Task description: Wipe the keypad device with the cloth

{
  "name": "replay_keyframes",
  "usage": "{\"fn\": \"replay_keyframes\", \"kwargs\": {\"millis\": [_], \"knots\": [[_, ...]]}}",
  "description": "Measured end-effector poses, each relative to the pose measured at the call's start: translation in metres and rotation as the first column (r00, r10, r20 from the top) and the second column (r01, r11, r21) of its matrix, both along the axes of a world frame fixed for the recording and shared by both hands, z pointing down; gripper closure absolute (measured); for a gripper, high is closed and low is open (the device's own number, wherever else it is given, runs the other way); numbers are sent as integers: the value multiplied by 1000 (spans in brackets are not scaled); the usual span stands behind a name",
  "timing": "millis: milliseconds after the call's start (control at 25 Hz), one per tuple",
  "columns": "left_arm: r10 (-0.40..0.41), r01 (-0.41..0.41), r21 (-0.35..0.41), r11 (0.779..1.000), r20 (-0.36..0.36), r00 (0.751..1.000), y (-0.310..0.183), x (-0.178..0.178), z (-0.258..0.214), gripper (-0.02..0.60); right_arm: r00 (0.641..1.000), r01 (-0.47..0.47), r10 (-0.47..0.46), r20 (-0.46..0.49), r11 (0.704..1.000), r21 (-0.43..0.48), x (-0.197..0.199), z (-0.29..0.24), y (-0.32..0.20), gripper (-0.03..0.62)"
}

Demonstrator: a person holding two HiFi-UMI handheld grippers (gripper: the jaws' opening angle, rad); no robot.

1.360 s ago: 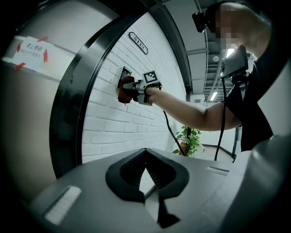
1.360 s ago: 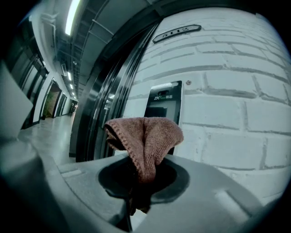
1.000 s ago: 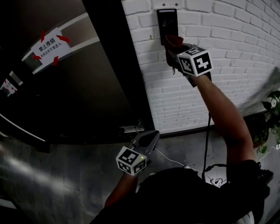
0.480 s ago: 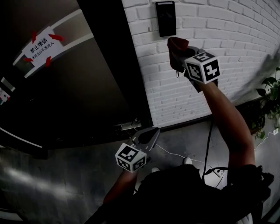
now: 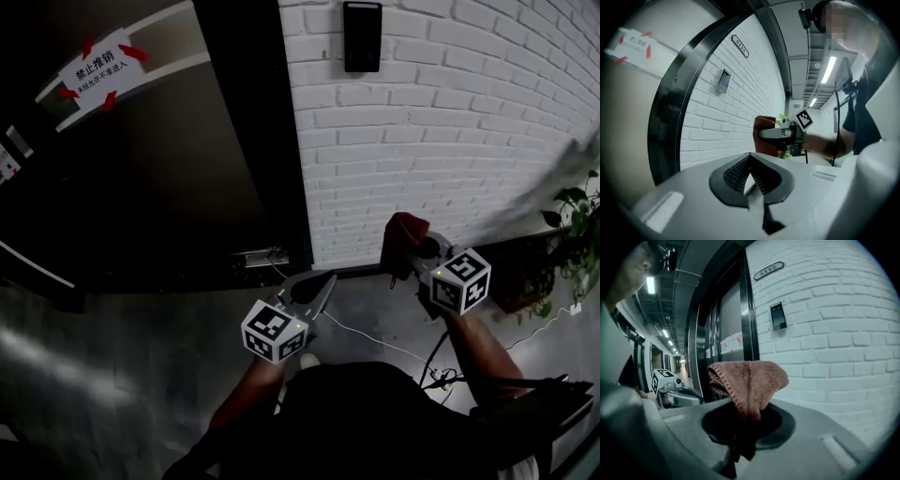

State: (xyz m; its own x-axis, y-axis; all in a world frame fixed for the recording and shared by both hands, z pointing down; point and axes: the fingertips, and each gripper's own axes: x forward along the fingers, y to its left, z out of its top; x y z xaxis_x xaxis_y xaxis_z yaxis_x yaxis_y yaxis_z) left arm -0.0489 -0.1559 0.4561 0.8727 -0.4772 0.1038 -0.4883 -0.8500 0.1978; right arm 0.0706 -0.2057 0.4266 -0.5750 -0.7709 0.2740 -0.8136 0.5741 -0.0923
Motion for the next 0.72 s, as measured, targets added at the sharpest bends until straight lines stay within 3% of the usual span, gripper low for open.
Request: {"fn": "replay_keyframes", "kwargs": {"millis": [120, 400, 720], "knots": [[-39, 39, 8, 999, -7, 999, 16, 17, -7, 565, 999, 14, -13, 40, 1000, -27, 15, 12, 35, 548], [-138, 138, 28, 990, -14, 990, 60, 59, -14, 565, 995, 101, -98, -31, 991, 83, 46, -5, 94, 548], [-212, 212, 16, 977, -11, 977, 109, 91, -4, 565, 985, 170, -171, 12, 983, 63, 69, 5, 134, 548]]}}
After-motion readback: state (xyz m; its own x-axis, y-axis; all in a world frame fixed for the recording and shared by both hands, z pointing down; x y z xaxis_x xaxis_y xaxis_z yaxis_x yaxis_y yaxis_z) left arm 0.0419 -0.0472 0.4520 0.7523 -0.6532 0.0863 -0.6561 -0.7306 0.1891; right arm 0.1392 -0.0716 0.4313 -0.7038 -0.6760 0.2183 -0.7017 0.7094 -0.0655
